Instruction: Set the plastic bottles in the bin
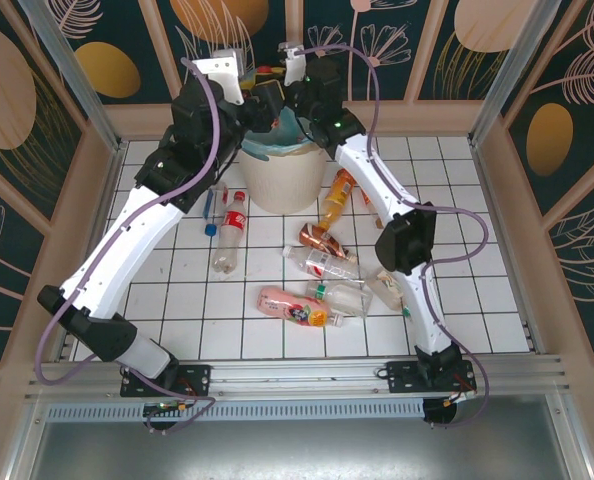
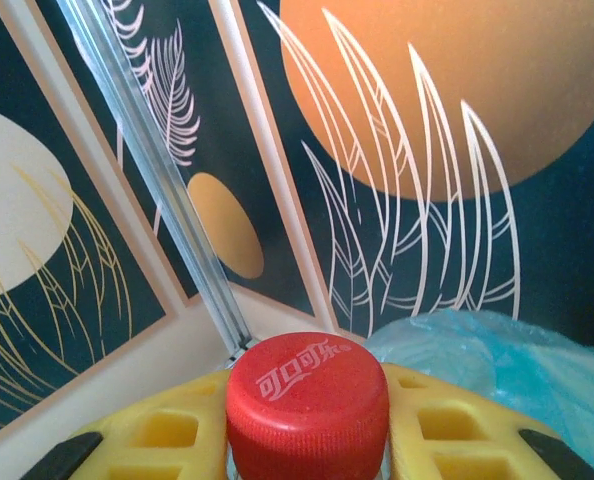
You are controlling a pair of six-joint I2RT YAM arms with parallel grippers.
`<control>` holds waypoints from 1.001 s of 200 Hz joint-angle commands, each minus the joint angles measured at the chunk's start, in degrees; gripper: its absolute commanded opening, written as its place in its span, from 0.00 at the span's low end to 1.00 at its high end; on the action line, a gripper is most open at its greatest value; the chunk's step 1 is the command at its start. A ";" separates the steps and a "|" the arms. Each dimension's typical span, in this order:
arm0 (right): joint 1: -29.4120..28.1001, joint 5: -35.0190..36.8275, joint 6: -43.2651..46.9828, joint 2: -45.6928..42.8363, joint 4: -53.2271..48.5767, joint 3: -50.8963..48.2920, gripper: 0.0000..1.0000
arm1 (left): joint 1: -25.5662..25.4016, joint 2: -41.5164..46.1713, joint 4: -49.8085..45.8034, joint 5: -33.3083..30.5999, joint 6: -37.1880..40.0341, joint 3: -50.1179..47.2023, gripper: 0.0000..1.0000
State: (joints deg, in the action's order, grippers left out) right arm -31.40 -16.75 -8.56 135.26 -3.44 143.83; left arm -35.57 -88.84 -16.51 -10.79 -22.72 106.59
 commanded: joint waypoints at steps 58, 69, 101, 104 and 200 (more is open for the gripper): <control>1.17 -2.76 -0.39 0.98 0.30 -1.06 0.48 | 0.18 2.09 2.71 -1.69 1.18 -3.01 0.54; 1.16 -2.93 -0.44 0.81 0.32 -1.05 0.49 | 0.22 2.09 2.71 -1.61 1.17 -3.05 0.54; 1.08 -3.11 -0.42 0.36 0.76 -0.86 0.50 | 0.28 2.26 2.71 -1.60 1.41 -3.12 0.54; 1.03 -3.12 -0.41 0.29 0.83 -0.83 0.50 | 0.27 2.27 2.71 -1.61 1.45 -3.14 0.54; 0.42 -3.97 -0.36 -2.03 -3.70 3.69 0.51 | 0.46 3.16 0.92 -0.77 0.28 -3.47 0.54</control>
State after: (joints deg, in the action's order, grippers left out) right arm -30.46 -19.62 -9.10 136.03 -4.86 143.37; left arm -35.53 -87.35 -16.05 -11.57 -22.50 102.74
